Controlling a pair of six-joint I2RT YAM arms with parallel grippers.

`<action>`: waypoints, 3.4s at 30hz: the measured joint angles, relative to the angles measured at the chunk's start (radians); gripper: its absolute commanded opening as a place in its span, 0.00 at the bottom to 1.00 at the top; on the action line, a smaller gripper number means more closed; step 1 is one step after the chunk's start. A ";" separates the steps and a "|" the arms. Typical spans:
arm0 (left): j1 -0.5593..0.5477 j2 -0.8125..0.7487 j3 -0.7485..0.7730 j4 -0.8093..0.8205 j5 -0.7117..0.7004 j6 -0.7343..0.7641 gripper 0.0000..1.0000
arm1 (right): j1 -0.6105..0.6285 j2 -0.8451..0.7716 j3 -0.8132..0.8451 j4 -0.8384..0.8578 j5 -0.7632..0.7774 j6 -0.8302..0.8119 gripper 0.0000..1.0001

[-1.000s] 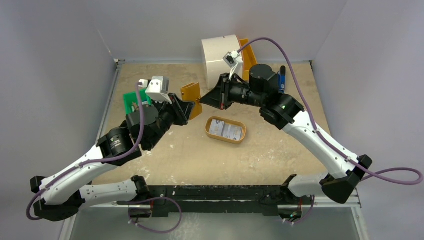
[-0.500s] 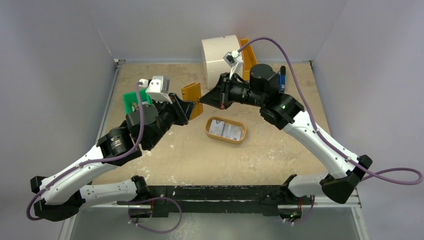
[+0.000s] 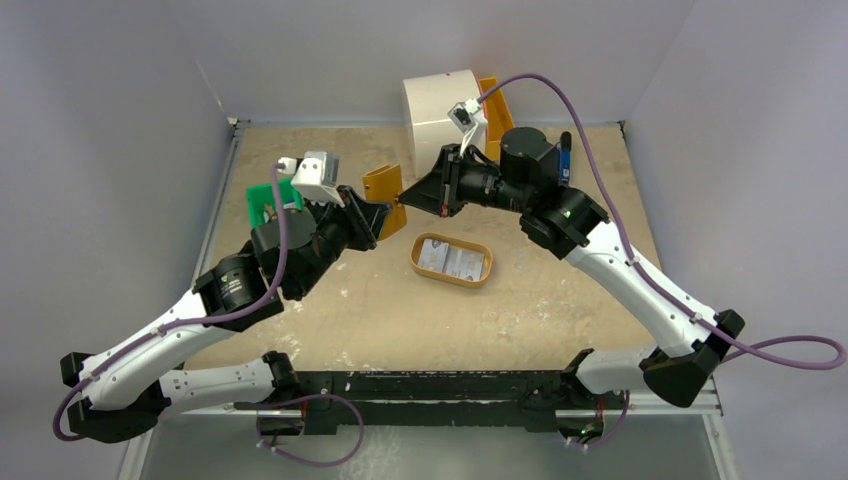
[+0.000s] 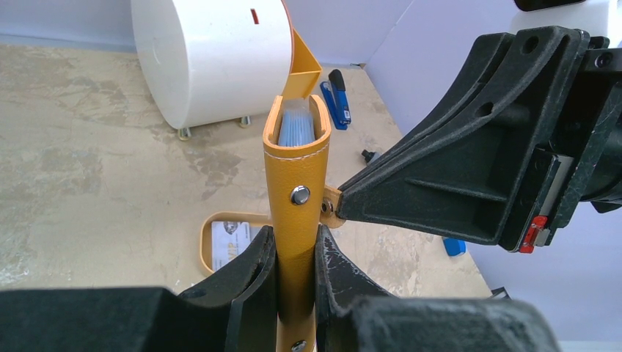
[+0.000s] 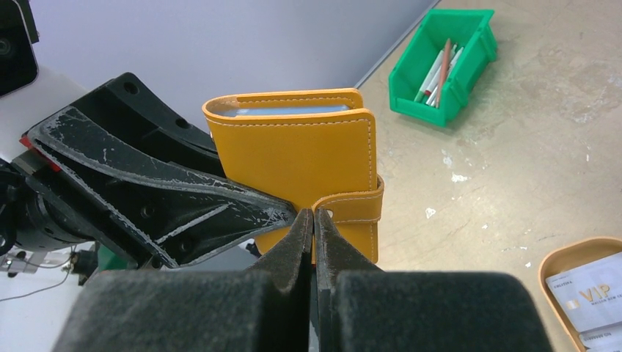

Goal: Put the credit cards into the card holder
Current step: Close the card holder, then place the card holder at the center of the board, then reset both arms

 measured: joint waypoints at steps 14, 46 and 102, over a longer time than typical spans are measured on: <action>0.002 -0.005 0.000 0.013 0.002 -0.001 0.00 | -0.002 0.006 0.000 0.027 -0.013 0.023 0.00; 0.027 -0.018 0.000 0.013 0.116 -0.005 0.00 | -0.004 0.013 0.000 0.028 -0.043 0.058 0.00; 0.000 -0.073 -0.633 -0.077 -0.035 -0.417 0.82 | 0.002 -0.418 -0.464 -0.162 0.411 -0.088 0.87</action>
